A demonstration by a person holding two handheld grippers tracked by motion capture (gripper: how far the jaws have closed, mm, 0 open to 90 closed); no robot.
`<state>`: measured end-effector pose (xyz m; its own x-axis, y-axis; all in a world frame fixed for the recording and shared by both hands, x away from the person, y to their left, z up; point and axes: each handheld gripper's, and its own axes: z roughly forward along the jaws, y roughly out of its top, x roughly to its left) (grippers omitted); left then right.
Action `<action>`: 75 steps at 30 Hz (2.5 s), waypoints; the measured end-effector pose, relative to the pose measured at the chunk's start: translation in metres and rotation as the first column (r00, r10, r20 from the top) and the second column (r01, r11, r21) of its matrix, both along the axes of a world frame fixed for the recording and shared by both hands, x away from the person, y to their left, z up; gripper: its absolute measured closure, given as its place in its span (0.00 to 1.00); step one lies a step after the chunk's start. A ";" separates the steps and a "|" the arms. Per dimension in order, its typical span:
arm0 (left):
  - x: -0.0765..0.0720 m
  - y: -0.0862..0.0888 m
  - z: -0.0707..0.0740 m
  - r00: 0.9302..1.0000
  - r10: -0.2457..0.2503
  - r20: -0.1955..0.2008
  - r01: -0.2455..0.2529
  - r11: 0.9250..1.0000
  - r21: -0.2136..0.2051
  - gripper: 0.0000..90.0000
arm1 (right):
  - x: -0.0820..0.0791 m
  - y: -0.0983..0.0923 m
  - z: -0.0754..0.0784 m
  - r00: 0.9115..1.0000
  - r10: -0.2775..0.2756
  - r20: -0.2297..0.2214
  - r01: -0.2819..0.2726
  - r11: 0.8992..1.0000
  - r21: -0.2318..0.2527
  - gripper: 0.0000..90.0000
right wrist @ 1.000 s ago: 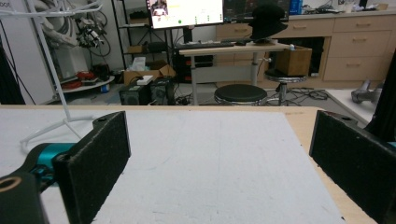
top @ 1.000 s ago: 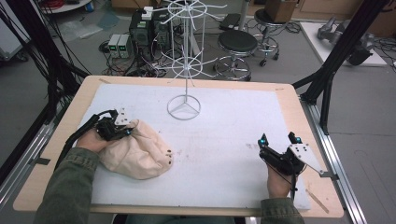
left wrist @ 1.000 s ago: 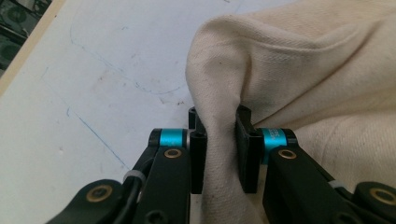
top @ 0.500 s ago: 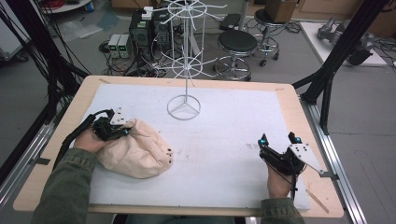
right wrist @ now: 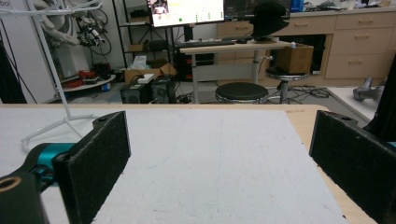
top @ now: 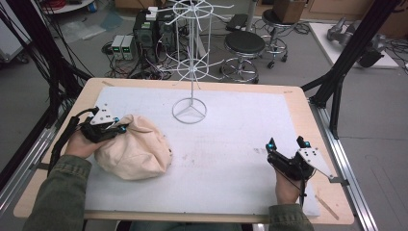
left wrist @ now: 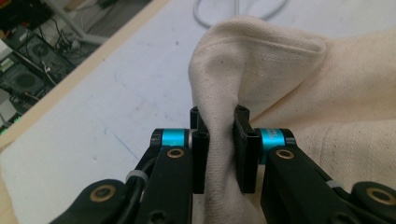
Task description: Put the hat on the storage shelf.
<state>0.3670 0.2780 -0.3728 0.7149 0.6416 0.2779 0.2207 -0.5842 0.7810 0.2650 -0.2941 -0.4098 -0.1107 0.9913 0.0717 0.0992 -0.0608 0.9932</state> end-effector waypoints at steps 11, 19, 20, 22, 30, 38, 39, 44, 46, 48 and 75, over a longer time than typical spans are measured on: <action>-0.008 0.009 0.018 0.998 0.012 0.060 -0.003 0.988 -0.152 0.89 | 0.000 0.000 0.000 1.000 0.002 -0.001 -0.002 1.000 0.008 0.05; -0.014 0.015 0.030 0.993 0.035 0.111 -0.005 0.965 -0.264 0.89 | 0.000 0.000 0.000 1.000 0.004 0.000 -0.004 1.000 0.011 0.05; -0.015 0.015 0.031 0.993 0.036 0.116 -0.003 0.962 -0.275 0.89 | 0.000 0.000 0.000 1.000 0.004 0.000 -0.004 1.000 0.011 0.05; -0.016 0.017 0.035 0.990 0.055 0.131 -0.014 0.954 -0.298 0.89 | 0.000 0.000 0.000 1.000 0.004 0.000 -0.004 1.000 0.011 0.05; -0.024 0.009 0.045 0.975 0.090 0.205 -0.015 0.941 -0.338 0.89 | 0.000 0.000 0.000 1.000 0.004 0.004 -0.004 1.000 0.011 0.05; -0.022 0.000 0.061 0.961 0.134 0.241 -0.024 0.911 -0.411 0.89 | -0.001 0.000 0.001 1.000 0.005 0.003 -0.005 1.000 0.015 0.05; -0.022 -0.001 0.062 0.960 0.138 0.245 -0.022 0.906 -0.422 0.89 | 0.000 -0.001 0.001 1.000 0.005 0.006 -0.005 1.000 0.013 0.05; -0.021 -0.005 0.070 0.951 0.156 0.267 -0.011 0.880 -0.476 0.89 | -0.001 -0.001 0.001 1.000 0.007 0.012 -0.007 1.000 0.012 0.05; -0.021 -0.007 0.072 0.947 0.162 0.278 -0.008 0.875 -0.484 0.89 | -0.001 -0.001 0.001 1.000 0.008 0.010 -0.008 1.000 0.013 0.05; -0.021 -0.009 0.076 0.941 0.164 0.297 0.004 0.870 -0.494 0.89 | -0.001 -0.001 0.001 1.000 0.008 0.011 -0.008 1.000 0.012 0.05; -0.006 -0.021 0.139 0.850 0.333 0.408 0.070 0.696 -0.714 0.89 | -0.001 -0.001 0.001 1.000 0.013 0.013 -0.014 1.000 0.024 0.05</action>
<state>0.3612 0.2571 -0.2340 0.5076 0.8615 -0.0087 -0.2605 0.1631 0.9516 0.2643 -0.2949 -0.4091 -0.1252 0.9877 0.0939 0.0878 -0.0833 0.9927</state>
